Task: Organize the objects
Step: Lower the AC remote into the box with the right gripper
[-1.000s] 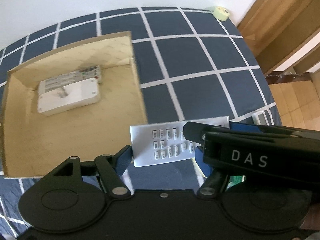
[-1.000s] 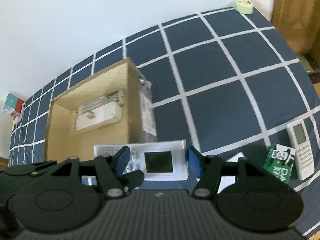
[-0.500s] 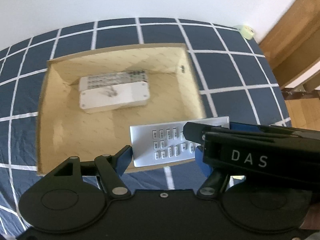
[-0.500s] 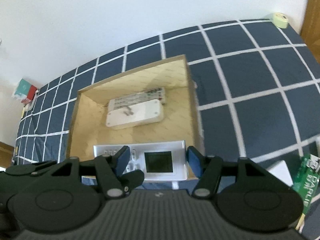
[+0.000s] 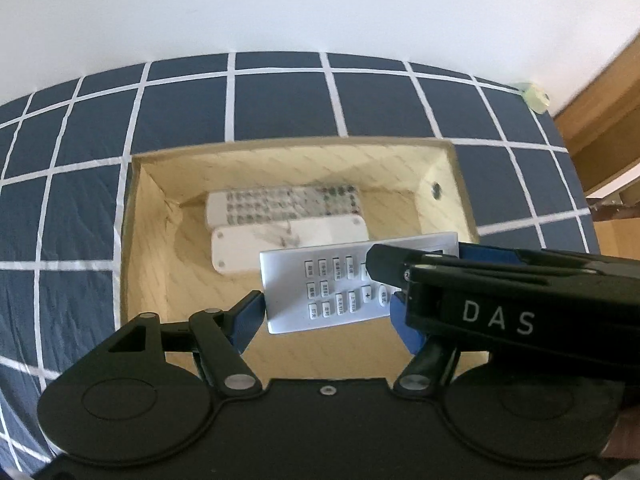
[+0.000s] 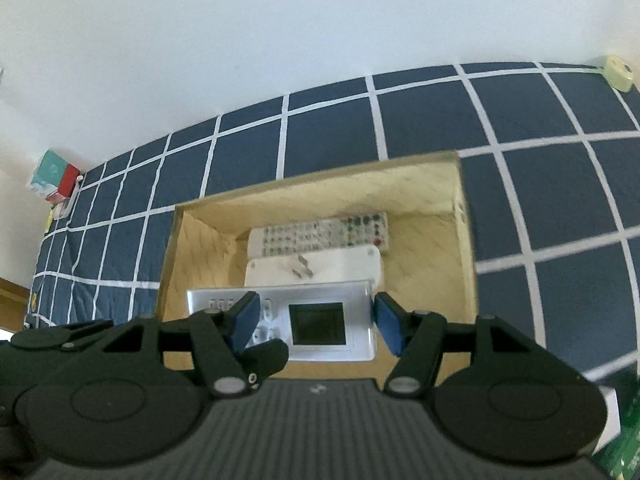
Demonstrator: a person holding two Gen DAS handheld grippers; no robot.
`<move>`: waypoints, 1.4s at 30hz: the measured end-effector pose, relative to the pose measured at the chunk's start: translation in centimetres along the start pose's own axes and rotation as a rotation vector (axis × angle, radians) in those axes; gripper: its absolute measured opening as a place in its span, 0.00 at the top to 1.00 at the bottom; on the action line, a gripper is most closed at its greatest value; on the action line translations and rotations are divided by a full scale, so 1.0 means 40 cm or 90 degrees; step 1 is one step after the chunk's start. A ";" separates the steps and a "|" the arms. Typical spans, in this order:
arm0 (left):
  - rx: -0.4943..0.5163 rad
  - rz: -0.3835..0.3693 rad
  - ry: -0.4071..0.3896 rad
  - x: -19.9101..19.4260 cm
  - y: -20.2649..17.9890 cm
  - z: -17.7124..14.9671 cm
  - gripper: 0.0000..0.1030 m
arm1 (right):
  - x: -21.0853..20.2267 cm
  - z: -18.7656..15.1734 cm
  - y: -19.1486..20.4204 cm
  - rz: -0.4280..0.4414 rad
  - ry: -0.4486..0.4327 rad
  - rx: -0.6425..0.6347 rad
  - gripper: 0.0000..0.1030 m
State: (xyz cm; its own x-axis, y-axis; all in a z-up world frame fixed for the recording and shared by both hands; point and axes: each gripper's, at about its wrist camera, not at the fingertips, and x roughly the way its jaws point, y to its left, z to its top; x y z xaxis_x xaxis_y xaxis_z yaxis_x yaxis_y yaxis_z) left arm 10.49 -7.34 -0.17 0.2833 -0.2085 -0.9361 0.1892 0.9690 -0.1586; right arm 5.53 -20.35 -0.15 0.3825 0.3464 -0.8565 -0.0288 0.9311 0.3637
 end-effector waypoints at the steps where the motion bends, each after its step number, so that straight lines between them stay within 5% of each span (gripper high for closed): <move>1: -0.001 0.000 0.001 0.008 0.009 0.014 0.35 | 0.012 0.014 0.004 0.000 0.002 -0.001 0.40; 20: -0.014 -0.012 0.070 0.216 0.138 0.186 0.35 | 0.263 0.175 0.015 -0.009 0.061 0.019 0.40; 42: -0.036 -0.034 0.135 0.377 0.180 0.209 0.33 | 0.429 0.199 -0.039 -0.032 0.136 0.034 0.40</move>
State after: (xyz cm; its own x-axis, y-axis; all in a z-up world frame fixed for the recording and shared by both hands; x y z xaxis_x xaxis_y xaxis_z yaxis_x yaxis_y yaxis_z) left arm 23.97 -4.63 -12.81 0.0687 -0.2322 -0.9703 0.1445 0.9646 -0.2206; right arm 19.50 -16.76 -12.51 0.1773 0.3208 -0.9304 0.0365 0.9426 0.3320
